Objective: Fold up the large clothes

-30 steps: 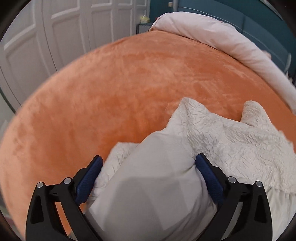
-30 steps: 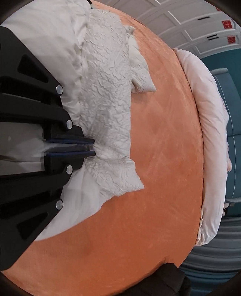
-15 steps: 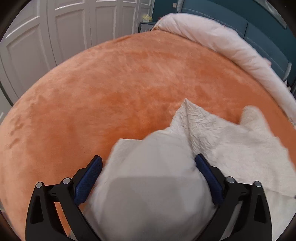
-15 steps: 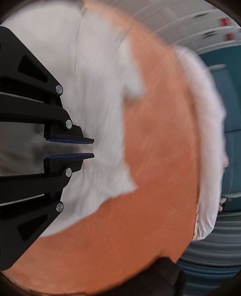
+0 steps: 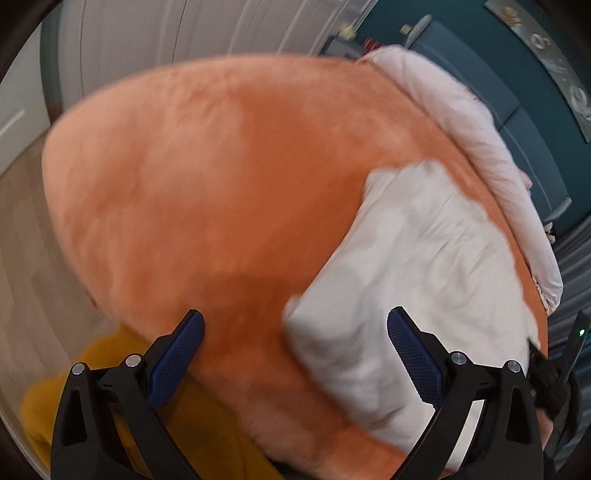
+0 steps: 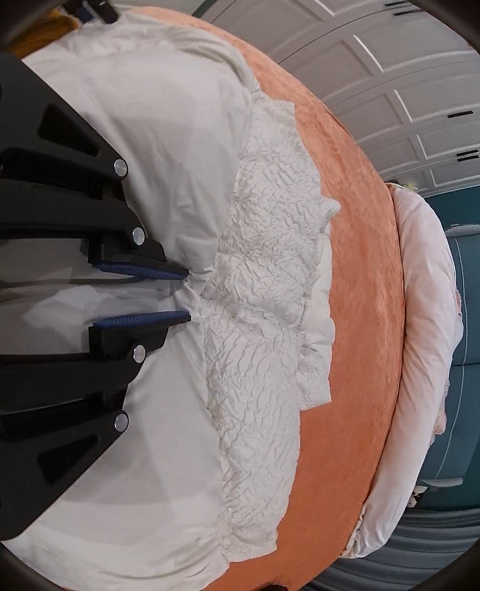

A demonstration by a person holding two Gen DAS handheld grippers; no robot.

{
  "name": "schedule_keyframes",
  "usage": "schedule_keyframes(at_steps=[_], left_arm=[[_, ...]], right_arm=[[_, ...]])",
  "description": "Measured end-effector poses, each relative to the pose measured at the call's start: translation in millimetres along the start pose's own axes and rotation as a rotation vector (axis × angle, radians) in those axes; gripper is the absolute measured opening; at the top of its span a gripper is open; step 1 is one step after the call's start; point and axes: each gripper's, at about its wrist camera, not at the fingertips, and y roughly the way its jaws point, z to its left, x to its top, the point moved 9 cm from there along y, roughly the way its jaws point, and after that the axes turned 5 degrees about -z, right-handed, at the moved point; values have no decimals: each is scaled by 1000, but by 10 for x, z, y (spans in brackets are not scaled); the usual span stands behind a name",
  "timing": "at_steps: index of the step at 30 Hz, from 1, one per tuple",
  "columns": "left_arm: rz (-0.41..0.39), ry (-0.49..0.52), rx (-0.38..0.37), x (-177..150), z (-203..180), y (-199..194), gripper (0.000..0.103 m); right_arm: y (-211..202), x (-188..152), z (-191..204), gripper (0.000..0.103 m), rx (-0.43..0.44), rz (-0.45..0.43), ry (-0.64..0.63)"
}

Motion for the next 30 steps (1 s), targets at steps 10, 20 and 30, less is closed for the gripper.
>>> schedule_keyframes(at_steps=[10, 20, 30], left_arm=[[-6, 86, -81, 71, -542, 245, 66], [-102, 258, -333, 151, -1739, -916, 6], [-178, 417, -378, 1, -2338, -1440, 5]], right_arm=[[63, -76, 35, 16, -36, -45, -42], [33, -75, 2, 17, -42, -66, -33], [-962, -595, -141, 17, 223, 16, 73]])
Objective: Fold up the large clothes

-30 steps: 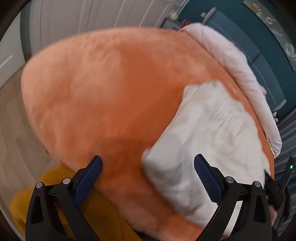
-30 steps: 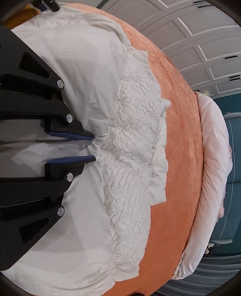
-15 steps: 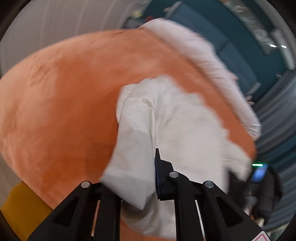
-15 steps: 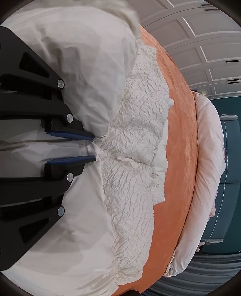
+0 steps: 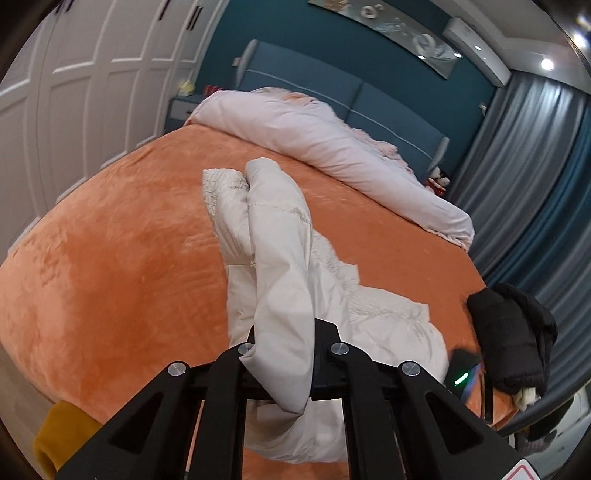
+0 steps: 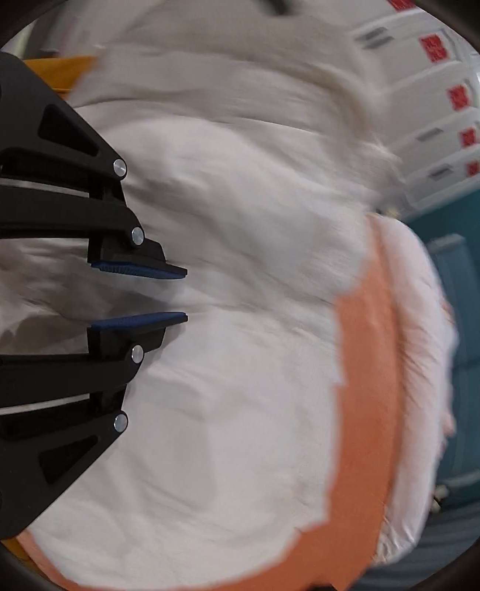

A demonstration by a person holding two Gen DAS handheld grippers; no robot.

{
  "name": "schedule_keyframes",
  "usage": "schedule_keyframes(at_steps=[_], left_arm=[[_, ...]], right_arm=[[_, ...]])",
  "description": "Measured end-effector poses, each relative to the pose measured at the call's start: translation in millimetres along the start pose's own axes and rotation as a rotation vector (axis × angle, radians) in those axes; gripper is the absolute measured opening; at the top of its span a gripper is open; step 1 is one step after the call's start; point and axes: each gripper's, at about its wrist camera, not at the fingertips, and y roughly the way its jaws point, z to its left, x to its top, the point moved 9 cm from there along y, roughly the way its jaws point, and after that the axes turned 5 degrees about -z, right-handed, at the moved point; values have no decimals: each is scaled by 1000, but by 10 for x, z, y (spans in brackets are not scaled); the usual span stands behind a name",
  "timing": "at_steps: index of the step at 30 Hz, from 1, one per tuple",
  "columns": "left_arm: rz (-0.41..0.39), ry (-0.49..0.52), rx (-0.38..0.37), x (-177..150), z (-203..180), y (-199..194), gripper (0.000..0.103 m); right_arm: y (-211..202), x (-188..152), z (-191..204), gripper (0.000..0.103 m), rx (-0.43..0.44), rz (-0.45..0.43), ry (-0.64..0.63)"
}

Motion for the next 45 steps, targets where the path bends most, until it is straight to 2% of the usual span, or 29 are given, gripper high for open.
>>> schedule_keyframes(at_steps=[3, 10, 15, 18, 22, 26, 28, 30, 31, 36, 37, 38, 39, 40, 42, 44, 45], left_arm=[[13, 37, -26, -10, -199, 37, 5], [91, 210, -114, -258, -1013, 327, 5], [166, 349, -214, -549, -1725, 651, 5], [225, 412, -261, -799, -2068, 840, 5], [317, 482, -284, -1273, -2387, 1122, 5], [419, 566, -273, -1874, -2539, 1399, 5], [440, 622, -256, -2130, -2572, 1487, 5], [451, 651, -247, -2264, -2571, 1529, 5], [456, 660, -241, -2325, -2570, 1553, 5], [459, 702, -208, -2472, -2543, 1656, 5], [458, 706, -205, -2485, -2543, 1670, 5], [456, 709, -199, -2493, -2548, 1690, 5], [455, 709, -194, -2517, -2572, 1711, 5], [453, 709, -191, -2551, -2584, 1729, 5], [446, 706, -188, -2512, -2565, 1697, 6], [425, 701, -185, -2435, -2558, 1596, 10], [410, 693, -189, -2395, -2557, 1513, 16]], right_arm=[[128, -186, 108, 17, -14, 14, -61], [347, -219, 103, 17, 44, 3, -34], [-20, -250, -193, 14, 188, 25, 137], [-447, -330, -637, 14, 229, 12, 280], [-935, -429, -1343, 18, 142, -31, 427], [-1427, -481, -1870, 18, 11, -106, 456], [-1583, -470, -2005, 19, -20, -135, 469], [-1730, -402, -2106, 22, -40, -164, 469], [-1769, -340, -2132, 27, -48, -175, 463], [-2024, 131, -2187, 41, -51, -263, 399], [-1995, 329, -2144, 47, -40, -272, 372], [-1947, 479, -2110, 48, -40, -273, 346], [-1886, 636, -2043, 49, -40, -270, 305], [-1794, 717, -1977, 57, -34, -258, 273], [-1458, 947, -1829, 66, -5, -194, 209], [-1175, 1030, -1812, 65, -15, -135, 185], [-1045, 1026, -1819, 61, -19, -101, 182]])
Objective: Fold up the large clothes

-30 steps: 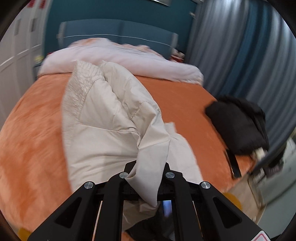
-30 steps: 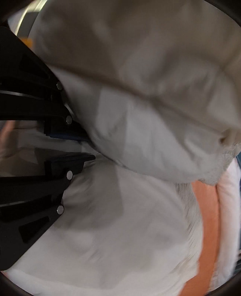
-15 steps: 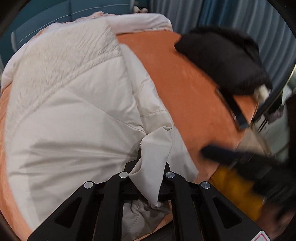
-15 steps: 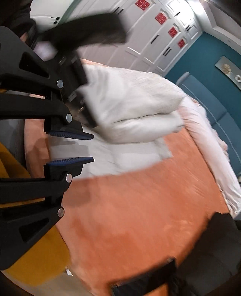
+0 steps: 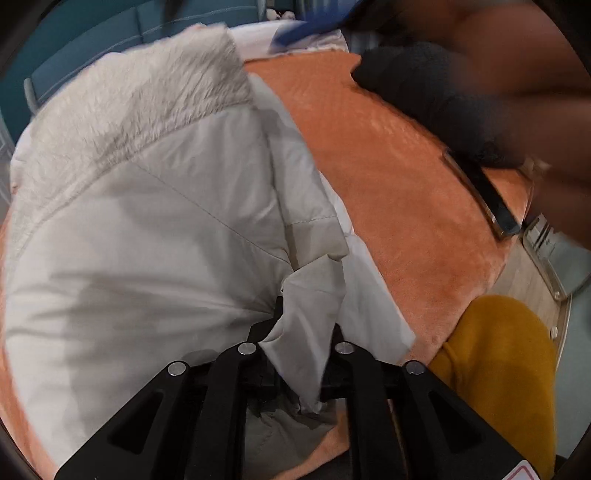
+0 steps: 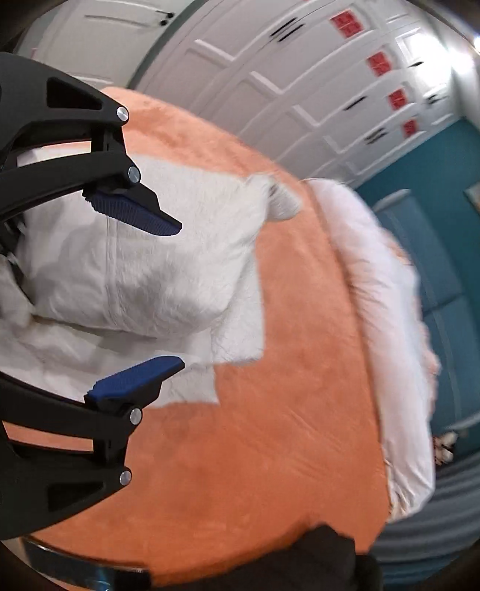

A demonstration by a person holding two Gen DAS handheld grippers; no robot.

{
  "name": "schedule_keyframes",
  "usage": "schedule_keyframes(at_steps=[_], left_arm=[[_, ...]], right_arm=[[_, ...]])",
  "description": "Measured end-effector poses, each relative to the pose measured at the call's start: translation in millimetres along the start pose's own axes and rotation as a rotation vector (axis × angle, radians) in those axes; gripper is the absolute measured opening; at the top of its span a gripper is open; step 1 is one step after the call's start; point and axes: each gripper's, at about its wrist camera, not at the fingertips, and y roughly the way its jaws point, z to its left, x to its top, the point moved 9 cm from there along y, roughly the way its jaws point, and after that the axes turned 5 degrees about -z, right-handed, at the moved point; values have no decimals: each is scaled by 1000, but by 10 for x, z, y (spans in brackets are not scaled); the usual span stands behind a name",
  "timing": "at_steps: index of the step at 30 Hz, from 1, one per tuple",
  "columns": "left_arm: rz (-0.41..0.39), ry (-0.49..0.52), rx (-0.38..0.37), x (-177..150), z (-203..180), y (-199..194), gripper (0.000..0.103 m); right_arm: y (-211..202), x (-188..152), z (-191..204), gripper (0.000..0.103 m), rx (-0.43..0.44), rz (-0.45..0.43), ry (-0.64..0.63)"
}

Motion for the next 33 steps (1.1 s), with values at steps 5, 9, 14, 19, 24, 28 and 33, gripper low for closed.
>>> schedule_keyframes(at_steps=[5, 9, 14, 19, 24, 28, 33], left_arm=[[-120, 16, -61, -19, -4, -692, 54], [-225, -65, -98, 16, 252, -1309, 67], [-330, -256, 17, 332, 1038, -1653, 68], [-284, -378, 117, 567, 1635, -1259, 68], [-206, -449, 101, 646, 1693, -791, 68], [-170, -422, 139, 723, 1665, -517, 68], [-177, -416, 205, 805, 1702, -373, 68]], right_arm=[[365, -101, 33, 19, 46, 57, 18], [148, -16, -42, 6, 37, -34, 58], [41, -79, -496, 6, -61, -72, 147], [486, -413, -909, 8, -175, 33, 217], [378, -220, -690, 14, -200, 18, 230], [162, 129, -302, 16, -257, -117, 140], [402, 247, -197, 17, -341, -152, 51]])
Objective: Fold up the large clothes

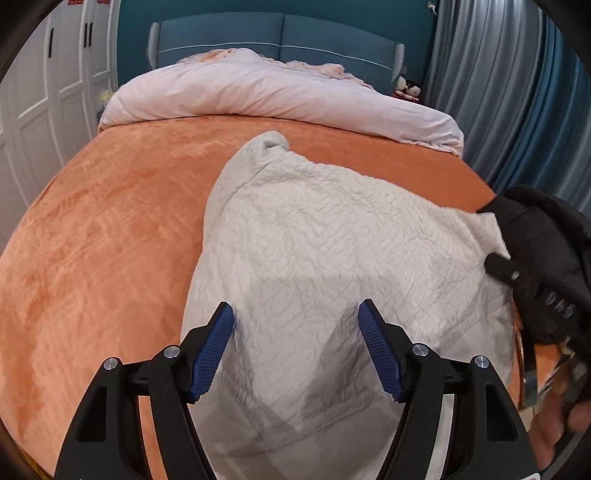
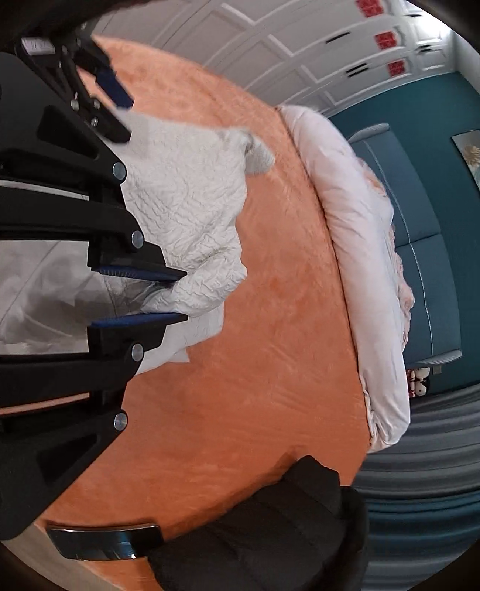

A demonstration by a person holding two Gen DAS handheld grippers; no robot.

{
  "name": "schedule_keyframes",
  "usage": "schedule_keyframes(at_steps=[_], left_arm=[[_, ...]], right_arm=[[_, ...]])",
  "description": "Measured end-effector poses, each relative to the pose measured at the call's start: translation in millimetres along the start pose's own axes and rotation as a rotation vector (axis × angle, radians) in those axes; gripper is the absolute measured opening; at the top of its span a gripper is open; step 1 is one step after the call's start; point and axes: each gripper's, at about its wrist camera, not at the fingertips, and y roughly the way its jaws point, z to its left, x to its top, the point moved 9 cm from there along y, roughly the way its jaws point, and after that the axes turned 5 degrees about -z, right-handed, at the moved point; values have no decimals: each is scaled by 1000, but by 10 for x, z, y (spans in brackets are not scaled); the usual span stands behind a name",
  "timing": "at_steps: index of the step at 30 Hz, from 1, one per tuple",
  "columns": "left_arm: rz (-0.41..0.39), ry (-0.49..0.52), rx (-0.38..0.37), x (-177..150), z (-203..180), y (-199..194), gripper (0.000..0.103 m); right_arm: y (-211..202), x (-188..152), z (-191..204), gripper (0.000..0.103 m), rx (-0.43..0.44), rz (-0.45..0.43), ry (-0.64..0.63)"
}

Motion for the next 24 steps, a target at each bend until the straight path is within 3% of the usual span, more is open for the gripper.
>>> schedule_keyframes(at_steps=[2, 5, 8, 9, 12, 15, 20, 24], left_arm=[[15, 0, 0, -14, -4, 102, 70], [10, 30, 14, -82, -35, 189, 75], [-10, 57, 36, -127, -65, 232, 77], [-15, 58, 47, -137, -64, 246, 77], [-16, 47, 55, -142, -42, 301, 78], [-16, 52, 66, -148, -31, 333, 80], [-14, 60, 78, -183, -46, 398, 83], [-26, 84, 92, -216, -90, 452, 84]], right_arm=[[174, -96, -129, 21, -11, 42, 54], [153, -241, -383, 35, -11, 52, 137], [-101, -162, -517, 35, -14, -17, 189], [-183, -92, -496, 29, -26, -53, 172], [-309, 132, -359, 28, -40, -142, 86], [-83, 141, -175, 22, -17, -106, 17], [508, -258, -199, 20, -42, 23, -10], [666, -424, -258, 19, -46, 28, -12]])
